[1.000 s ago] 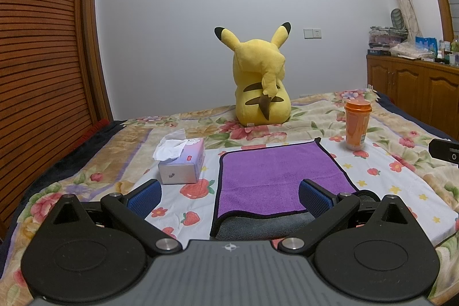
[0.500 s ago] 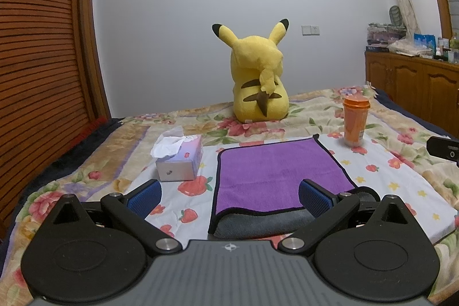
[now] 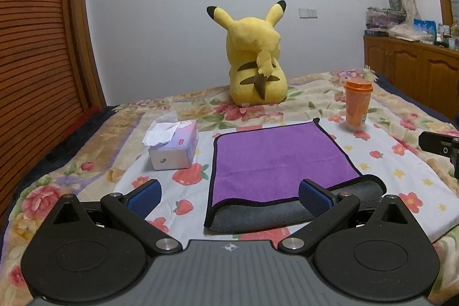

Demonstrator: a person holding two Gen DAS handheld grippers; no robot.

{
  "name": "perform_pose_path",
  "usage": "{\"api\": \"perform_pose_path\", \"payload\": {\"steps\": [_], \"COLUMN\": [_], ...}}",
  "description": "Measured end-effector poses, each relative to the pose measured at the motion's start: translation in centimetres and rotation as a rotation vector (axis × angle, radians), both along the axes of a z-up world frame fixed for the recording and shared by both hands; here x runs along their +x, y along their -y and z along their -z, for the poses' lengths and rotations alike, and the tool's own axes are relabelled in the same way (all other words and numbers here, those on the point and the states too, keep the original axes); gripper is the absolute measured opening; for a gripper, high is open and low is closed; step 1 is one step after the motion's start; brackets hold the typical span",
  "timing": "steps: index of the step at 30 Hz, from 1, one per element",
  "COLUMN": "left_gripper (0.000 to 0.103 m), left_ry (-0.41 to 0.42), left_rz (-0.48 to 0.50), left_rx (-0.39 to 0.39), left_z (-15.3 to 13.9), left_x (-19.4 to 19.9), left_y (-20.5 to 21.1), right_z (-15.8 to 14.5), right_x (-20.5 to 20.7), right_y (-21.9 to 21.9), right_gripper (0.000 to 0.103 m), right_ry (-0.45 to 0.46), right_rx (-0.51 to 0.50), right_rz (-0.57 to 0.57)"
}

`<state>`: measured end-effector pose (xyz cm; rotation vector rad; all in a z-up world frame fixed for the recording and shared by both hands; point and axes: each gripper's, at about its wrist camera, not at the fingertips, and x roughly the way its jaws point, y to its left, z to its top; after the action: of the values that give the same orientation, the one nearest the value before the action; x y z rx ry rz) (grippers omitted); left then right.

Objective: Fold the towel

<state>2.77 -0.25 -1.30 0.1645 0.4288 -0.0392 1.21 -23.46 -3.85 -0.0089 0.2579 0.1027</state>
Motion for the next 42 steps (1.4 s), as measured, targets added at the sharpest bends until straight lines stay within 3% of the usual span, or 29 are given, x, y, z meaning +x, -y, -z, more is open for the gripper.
{"api": "perform_pose_path", "payload": {"steps": [27, 42], "left_gripper": [0.103, 0.103], "left_ry": [-0.117, -0.197], "left_rz": [0.01, 0.039], "left_rx": [0.017, 0.023], "left_z": [1.5, 3.3], "left_x": [8.0, 12.0], "left_y": [-2.1, -3.6], "right_z": [1.7, 4.0], "right_x": [6.8, 10.2], "right_y": [0.2, -0.4], "right_gripper": [0.103, 0.103], "right_ry": [-0.132, -0.268], "right_rx": [0.009, -0.021], "right_rz": [-0.051, -0.12]}}
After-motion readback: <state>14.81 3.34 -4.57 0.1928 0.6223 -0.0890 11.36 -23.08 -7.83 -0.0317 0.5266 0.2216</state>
